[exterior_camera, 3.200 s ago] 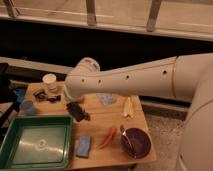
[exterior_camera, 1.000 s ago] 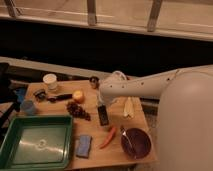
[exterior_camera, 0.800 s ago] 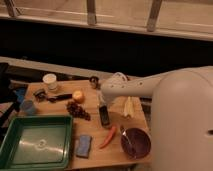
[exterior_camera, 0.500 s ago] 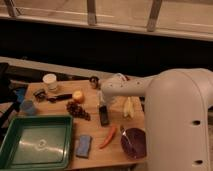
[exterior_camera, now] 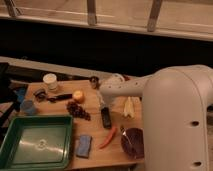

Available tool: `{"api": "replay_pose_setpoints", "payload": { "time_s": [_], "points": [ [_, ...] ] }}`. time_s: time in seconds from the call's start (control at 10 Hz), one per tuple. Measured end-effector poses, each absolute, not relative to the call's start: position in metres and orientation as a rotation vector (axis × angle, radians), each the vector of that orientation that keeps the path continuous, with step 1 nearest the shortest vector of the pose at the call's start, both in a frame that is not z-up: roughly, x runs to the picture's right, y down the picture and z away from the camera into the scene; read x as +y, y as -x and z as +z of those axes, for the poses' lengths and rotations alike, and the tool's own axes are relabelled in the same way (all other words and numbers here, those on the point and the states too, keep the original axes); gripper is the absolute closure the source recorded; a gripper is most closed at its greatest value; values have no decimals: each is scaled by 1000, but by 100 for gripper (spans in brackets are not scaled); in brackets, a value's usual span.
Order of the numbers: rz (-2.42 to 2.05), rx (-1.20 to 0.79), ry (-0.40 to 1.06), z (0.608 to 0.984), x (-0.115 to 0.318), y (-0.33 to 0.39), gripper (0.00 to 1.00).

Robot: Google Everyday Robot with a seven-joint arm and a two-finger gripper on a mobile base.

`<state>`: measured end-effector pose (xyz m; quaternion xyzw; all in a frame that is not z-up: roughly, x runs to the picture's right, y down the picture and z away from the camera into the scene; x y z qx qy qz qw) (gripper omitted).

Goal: Wipe table surface with eraser

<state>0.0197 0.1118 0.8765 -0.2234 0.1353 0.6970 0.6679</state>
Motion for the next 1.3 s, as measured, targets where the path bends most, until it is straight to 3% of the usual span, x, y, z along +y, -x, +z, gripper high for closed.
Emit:
{"api": "replay_pose_setpoints", "payload": {
  "time_s": [0.3,0.7,1.3],
  "points": [
    [1576,309,471,894,97,-27,100],
    [1562,206,499,901,75,16,100],
    [1539,206,543,857,129,23,100]
  ]
}}
